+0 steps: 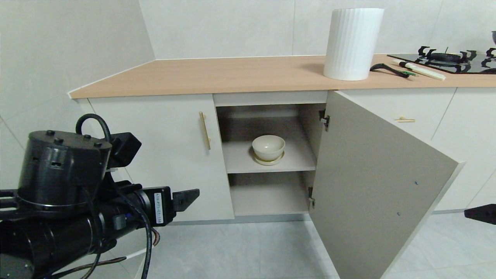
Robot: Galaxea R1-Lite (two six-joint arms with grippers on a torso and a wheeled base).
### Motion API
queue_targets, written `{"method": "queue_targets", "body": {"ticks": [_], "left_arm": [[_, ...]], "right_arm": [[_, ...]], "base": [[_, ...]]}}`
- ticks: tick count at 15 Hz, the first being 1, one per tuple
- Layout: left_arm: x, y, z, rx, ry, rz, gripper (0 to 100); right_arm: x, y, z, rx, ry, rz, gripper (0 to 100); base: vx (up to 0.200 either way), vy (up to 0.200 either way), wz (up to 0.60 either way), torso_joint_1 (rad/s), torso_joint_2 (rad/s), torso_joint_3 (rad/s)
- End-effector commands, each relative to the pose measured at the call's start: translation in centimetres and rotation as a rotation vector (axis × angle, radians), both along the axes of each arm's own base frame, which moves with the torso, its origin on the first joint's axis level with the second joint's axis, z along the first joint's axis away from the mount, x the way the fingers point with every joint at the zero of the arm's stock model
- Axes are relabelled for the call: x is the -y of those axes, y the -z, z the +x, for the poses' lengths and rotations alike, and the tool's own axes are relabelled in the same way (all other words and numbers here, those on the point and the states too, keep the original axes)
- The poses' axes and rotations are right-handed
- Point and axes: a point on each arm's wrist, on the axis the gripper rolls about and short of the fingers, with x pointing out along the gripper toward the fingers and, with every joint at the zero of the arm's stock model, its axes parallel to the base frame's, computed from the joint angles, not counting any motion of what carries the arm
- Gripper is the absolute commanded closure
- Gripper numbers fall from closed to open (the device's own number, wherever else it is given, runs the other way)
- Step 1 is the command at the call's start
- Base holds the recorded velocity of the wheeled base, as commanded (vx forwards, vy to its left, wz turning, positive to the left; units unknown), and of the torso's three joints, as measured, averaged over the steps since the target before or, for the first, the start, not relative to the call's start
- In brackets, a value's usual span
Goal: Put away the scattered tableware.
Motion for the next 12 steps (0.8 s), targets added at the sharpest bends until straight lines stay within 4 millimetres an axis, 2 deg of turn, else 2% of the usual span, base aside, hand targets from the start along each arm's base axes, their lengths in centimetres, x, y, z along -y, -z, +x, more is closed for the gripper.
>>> {"method": "queue_targets", "body": {"ticks": [1, 4, 8, 12], "left_arm": [[0.0, 0.0, 0.0, 0.0, 0.0, 0.0, 0], [0.0, 0.0, 0.0, 0.001, 0.0, -0.001, 0], [0.0, 0.0, 0.0, 0.001, 0.0, -0.001, 0], [0.0, -0.1, 0.0, 0.003, 0.001, -0.003, 0]], "right_arm": [[0.8, 0.5, 1.7, -0.004, 0.064, 0.005, 0], [1.6, 1.3, 3.9, 0.036, 0.117, 0.023, 0], [1.6, 2.7, 5.9, 0.094, 0.121, 0.048, 0], [1.4, 3.5, 6.7, 0.139, 0.116, 0.059, 0]], "base": [[0.0, 0.0, 0.0, 0.0, 0.0, 0.0], [0.0, 0.0, 0.0, 0.0, 0.0, 0.0], [0.0, 0.0, 0.0, 0.0, 0.0, 0.0], [0.0, 0.0, 0.0, 0.0, 0.0, 0.0]]}}
